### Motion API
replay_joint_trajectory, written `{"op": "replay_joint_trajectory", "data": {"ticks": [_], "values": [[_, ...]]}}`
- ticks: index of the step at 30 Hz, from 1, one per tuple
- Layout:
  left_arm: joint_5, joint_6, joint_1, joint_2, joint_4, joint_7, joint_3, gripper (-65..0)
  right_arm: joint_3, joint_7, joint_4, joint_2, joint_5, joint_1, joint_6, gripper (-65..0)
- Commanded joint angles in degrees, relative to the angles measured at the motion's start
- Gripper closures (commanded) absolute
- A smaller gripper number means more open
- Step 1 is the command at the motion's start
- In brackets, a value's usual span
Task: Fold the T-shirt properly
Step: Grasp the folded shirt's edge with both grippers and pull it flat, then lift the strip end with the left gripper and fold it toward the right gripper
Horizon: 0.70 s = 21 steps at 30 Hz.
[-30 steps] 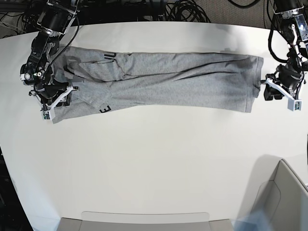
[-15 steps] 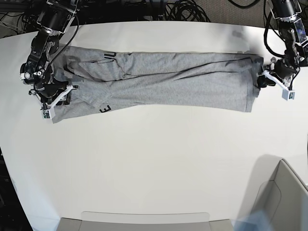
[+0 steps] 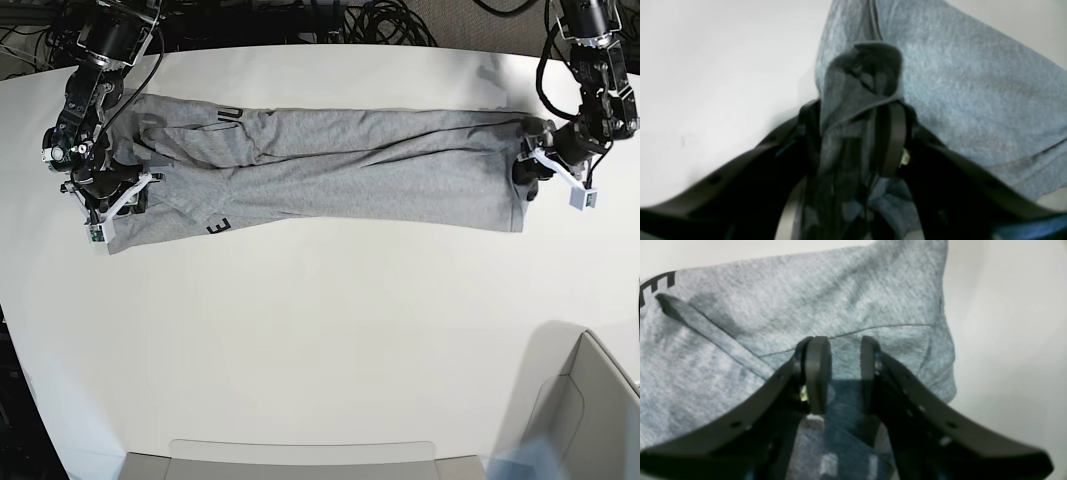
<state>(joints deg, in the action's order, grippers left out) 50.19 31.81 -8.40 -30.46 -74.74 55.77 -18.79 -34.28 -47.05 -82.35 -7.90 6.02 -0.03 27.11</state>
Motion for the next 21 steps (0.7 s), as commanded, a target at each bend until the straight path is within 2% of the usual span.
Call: {"op": "replay_joint_trajectory", "data": {"ticks": [1,9,12,15,18,19,21], "values": [[1.19,0.41,0.71,-1.06,-0.73,-0.34,-0.25,-27.0,0.04,0.76,-0.95,-0.67,0.35,0.78,-0.08,-17.5],[1.01,0.41,0.71,3.16,-0.73,0.89,-0.07,-26.7,0.04,0.76,-1.04,-0.67,0.35,0.78,-0.08,-17.5],[0.93,1.29,0.71,3.42,-0.73,0.89,-0.07,-25.6,1.71,0.76,-1.04,-0.67,0.35,0.78,-0.08,-17.4],[0.84,4.01,0.71,3.34,-0.73,0.98,-0.07,-17.3,2.59,0.76,-1.13,-0.67,0.26,0.78,-0.08,-17.4],[0.75,4.1,0.71,3.07,-0.12,0.98,-0.07,-2.3,2.59,0.76,-1.13,-0.58,0.35,0.87,-0.08,-17.4],[0.75,4.28,0.8,2.99,0.5,0.98,-0.07,0.0,2.59,0.76,-1.21,-0.49,0.35,0.96,-0.08,-17.4],[0.75,4.71,0.98,2.99,2.52,0.89,-0.25,0.0,2.59,0.85,-1.21,-0.49,0.35,1.13,-0.08,-17.4]]}}
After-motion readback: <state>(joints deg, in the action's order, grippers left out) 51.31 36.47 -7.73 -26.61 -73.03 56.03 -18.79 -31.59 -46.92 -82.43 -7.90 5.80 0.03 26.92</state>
